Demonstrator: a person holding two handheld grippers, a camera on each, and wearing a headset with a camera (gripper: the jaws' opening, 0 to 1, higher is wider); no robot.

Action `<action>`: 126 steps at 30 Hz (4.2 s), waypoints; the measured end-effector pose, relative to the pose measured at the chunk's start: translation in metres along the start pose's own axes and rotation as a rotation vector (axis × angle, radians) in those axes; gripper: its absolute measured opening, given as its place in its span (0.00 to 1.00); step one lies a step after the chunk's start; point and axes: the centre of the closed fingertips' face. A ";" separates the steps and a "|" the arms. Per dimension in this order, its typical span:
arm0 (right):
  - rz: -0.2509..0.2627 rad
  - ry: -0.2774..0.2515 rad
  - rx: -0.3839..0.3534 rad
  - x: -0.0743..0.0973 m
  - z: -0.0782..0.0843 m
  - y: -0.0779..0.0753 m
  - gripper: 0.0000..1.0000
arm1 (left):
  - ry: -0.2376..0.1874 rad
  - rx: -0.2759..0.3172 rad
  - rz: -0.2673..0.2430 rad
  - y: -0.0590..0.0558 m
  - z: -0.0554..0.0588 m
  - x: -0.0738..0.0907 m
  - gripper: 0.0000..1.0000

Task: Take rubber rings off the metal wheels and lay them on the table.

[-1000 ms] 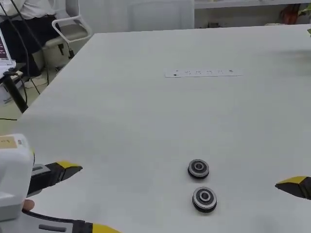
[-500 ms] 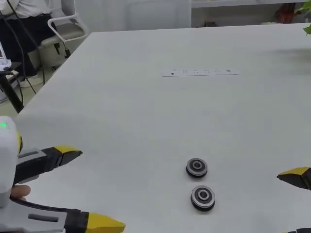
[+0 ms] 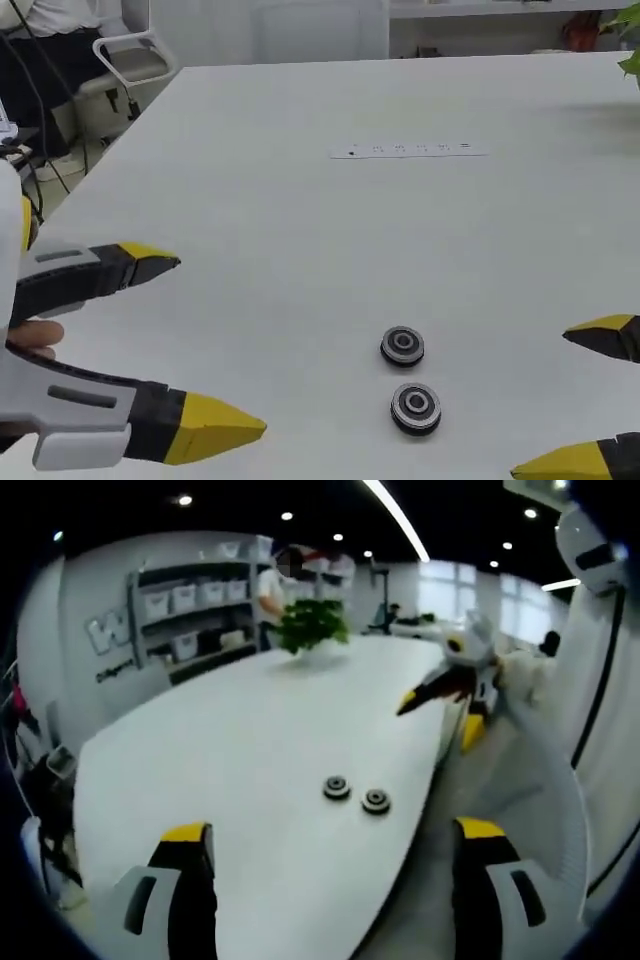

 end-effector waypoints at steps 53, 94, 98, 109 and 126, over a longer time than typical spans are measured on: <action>-0.137 -0.249 0.079 -0.046 -0.074 -0.023 0.64 | -0.375 -0.140 0.111 0.007 -0.070 -0.104 0.60; -0.168 0.176 0.170 -0.102 0.039 -0.017 0.30 | -0.076 -0.182 0.360 -0.067 0.032 -0.175 0.22; -0.173 0.182 0.184 -0.103 0.040 -0.016 0.30 | -0.059 -0.202 0.370 -0.070 0.037 -0.178 0.20; -0.164 0.200 0.221 -0.106 0.044 -0.018 0.26 | -0.056 -0.198 0.387 -0.071 0.042 -0.180 0.16; -0.147 0.236 0.276 -0.104 0.050 -0.023 0.07 | -0.071 -0.219 0.379 -0.071 0.041 -0.178 0.14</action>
Point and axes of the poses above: the centre of the closed fingertips' face, and the gripper's own axes: x roughly backward along the fingers, y roughly to its left, z roughly out of its underside, and after that the axes turned 7 degrees about -x, right-handed
